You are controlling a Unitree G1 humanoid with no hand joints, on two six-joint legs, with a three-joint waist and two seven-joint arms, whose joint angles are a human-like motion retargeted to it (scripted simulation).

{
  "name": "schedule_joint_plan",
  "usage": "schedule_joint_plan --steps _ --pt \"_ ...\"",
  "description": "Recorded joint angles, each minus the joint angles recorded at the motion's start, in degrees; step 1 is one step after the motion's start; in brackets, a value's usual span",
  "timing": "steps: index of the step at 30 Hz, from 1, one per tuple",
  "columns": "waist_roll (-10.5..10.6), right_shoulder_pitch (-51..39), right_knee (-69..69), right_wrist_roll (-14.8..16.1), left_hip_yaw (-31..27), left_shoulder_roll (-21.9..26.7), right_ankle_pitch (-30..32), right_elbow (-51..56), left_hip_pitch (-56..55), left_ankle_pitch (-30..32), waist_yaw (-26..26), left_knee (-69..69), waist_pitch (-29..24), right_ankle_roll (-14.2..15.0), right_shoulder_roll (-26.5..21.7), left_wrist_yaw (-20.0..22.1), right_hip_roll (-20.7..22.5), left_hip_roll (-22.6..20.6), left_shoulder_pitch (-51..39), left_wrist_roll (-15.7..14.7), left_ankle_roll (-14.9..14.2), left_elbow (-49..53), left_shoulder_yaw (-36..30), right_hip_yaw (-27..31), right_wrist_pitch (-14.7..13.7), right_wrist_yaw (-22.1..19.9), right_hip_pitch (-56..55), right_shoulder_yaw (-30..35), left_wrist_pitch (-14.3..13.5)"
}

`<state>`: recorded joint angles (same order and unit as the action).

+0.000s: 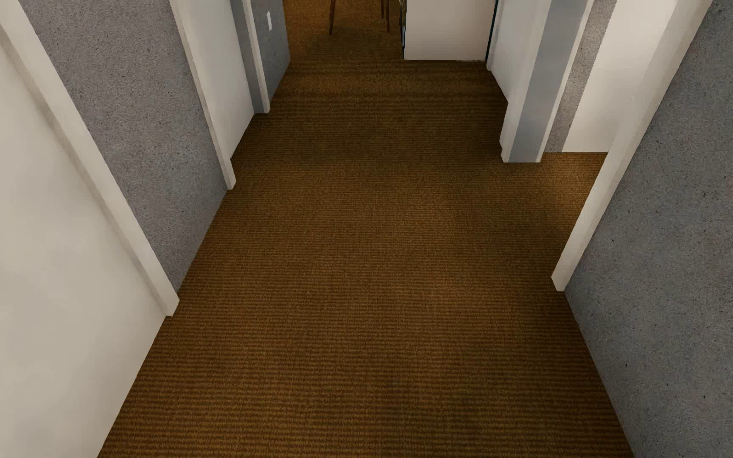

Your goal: Walk to the desk

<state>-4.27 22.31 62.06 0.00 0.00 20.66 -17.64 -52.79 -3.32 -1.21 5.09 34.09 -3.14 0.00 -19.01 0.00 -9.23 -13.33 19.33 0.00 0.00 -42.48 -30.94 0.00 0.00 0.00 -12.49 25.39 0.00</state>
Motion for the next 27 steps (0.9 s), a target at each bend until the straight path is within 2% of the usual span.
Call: schedule_joint_plan --steps 2,4,6,7,8,9,10,12,14,16,18,21,23,27 --pt "0.6 4.0 -18.8 0.0 0.0 1.1 4.5 -1.1 4.7 -5.6 4.1 0.5 0.9 0.0 0.1 0.0 -0.6 0.8 -1.3 0.0 0.0 9.1 5.5 0.0 0.0 0.0 -4.3 0.1 0.0" --pt "-0.2 7.9 -32.9 0.0 0.0 1.7 6.7 -0.6 7.6 -10.6 6.3 2.4 2.5 0.0 1.0 0.0 -2.9 1.9 -2.6 0.0 0.0 15.4 10.6 0.0 0.0 0.0 -7.4 -0.4 0.0" --pt "-0.6 11.2 -34.4 0.0 0.0 1.9 5.7 0.7 11.7 -14.3 8.2 4.4 3.1 0.0 1.4 0.0 -5.6 5.6 -3.6 0.0 0.0 17.8 12.6 0.0 0.0 0.0 -8.1 0.7 0.0" --pt "-0.8 12.1 -32.5 0.0 0.0 1.8 6.9 1.1 14.0 -15.0 9.3 5.6 3.1 0.0 1.4 0.0 -5.8 8.0 -3.1 0.0 0.0 18.0 13.5 0.0 0.0 0.0 -8.2 2.3 0.0" --pt "-0.9 12.4 -28.8 0.0 0.0 1.4 11.6 0.9 15.4 -14.4 10.4 7.0 3.6 0.0 1.4 0.0 -5.9 10.4 -2.2 0.0 0.0 17.3 13.8 0.0 0.0 0.0 -9.0 3.7 0.0" --pt "-0.7 11.8 -23.5 0.0 0.0 0.6 17.1 -0.2 15.6 -12.8 10.7 8.8 4.4 0.0 1.7 0.0 -5.8 12.8 -1.1 0.0 0.0 15.5 14.3 0.0 0.0 0.0 -10.8 4.8 0.0" --pt "0.0 10.5 -18.6 0.0 0.0 -0.8 19.1 -1.9 15.2 -10.1 10.3 11.7 4.3 0.0 1.9 0.0 -5.3 15.2 -0.4 0.0 0.0 11.8 15.1 0.0 0.0 0.0 -11.2 5.3 0.0" --pt "0.2 6.4 -14.0 0.0 0.0 -2.1 14.5 -3.2 12.5 -0.8 9.5 17.9 2.9 0.0 1.4 0.0 -4.1 16.7 -1.9 0.0 0.0 0.5 10.1 0.0 0.0 0.0 -10.1 4.4 0.0" --pt "0.4 3.3 -14.5 0.0 0.0 -1.5 9.8 1.0 7.7 10.7 8.4 19.3 1.6 0.0 0.2 0.0 -4.0 17.9 -2.5 0.0 0.0 -6.8 4.0 0.0 0.0 0.0 -5.7 3.0 0.0" --pt "0.0 1.4 -16.3 0.0 0.0 -0.7 7.6 6.8 4.3 19.3 5.2 16.2 0.8 0.0 -1.9 0.0 -4.2 17.5 -0.3 0.0 0.0 -9.6 3.1 0.0 0.0 0.0 -2.4 -0.2 0.0" --pt "0.7 0.3 -17.6 0.0 0.0 0.8 5.4 10.9 0.7 30.8 4.3 15.5 1.1 0.0 -3.8 0.0 -3.5 18.2 2.6 0.0 0.0 -9.1 4.7 0.0 0.0 0.0 0.4 -6.3 0.0" --pt "1.9 0.1 -18.0 0.0 0.0 2.8 3.1 11.5 0.7 31.2 2.9 11.2 1.4 0.0 -5.0 0.0 -3.1 19.4 4.5 0.0 0.0 -7.4 6.0 0.0 0.0 0.0 3.8 -18.3 0.0" --pt "2.7 -0.8 -17.7 0.0 0.0 3.5 1.5 9.9 -0.2 31.1 2.4 8.8 1.6 0.0 -5.8 0.0 -3.1 20.1 4.2 0.0 0.0 -7.2 6.9 0.0 0.0 0.0 5.1 -23.0 0.0" --pt "2.6 -1.6 -17.0 0.0 0.0 4.4 -1.1 7.5 -2.9 25.0 0.0 6.2 1.3 0.0 -7.7 0.0 -3.9 20.0 2.7 0.0 0.0 -5.3 9.2 0.0 0.0 0.0 6.2 -21.2 0.0"
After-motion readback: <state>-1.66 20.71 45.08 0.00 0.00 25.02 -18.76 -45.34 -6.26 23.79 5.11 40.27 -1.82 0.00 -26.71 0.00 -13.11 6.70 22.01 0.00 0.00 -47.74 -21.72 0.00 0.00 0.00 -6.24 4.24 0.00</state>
